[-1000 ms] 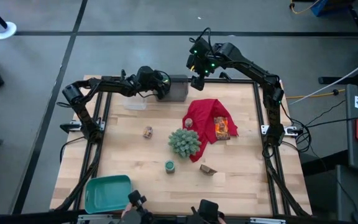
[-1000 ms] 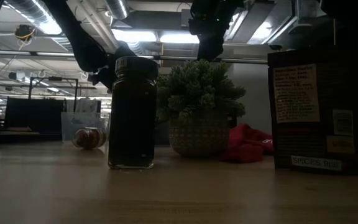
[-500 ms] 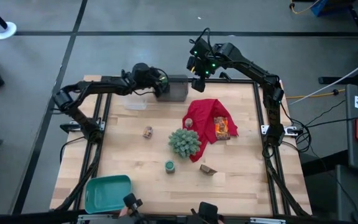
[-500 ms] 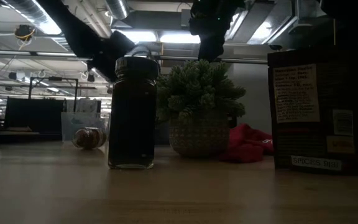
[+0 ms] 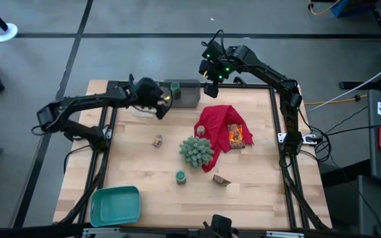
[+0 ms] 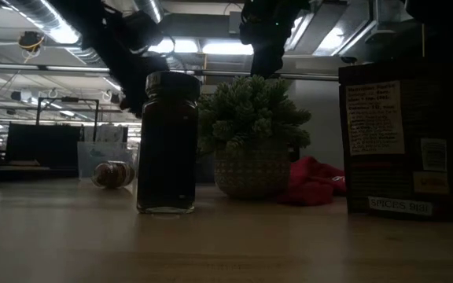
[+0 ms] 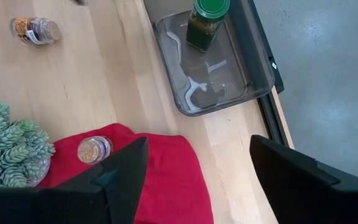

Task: Sort spices by type
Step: Put the left brown spice bottle into the transparent bin

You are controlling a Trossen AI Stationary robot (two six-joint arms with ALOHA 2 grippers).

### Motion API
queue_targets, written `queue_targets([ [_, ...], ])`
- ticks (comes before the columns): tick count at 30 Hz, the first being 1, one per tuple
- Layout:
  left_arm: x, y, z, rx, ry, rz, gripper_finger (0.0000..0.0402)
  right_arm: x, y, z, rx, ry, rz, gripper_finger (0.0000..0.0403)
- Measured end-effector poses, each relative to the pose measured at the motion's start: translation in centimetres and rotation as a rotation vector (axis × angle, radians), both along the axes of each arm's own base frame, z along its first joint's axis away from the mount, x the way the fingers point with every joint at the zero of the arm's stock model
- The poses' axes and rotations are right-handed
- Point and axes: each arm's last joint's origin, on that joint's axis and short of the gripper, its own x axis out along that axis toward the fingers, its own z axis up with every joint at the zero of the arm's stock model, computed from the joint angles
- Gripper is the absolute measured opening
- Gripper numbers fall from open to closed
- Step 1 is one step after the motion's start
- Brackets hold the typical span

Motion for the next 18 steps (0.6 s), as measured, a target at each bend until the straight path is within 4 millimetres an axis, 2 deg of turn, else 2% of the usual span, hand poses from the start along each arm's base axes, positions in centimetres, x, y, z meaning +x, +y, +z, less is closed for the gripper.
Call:
queue_targets([
  [7,-0.9,-4.4,-1.2,-0.285,0.183,0.142,0.0272,0.0,0.0,0.0,-0.001,-0.001,0.0,0.028],
  [18,0.7,-7.2,-3.0,-0.376,0.268,0.189,0.0272,0.0,0.0,0.0,0.003,-0.002,-0.006,0.028],
])
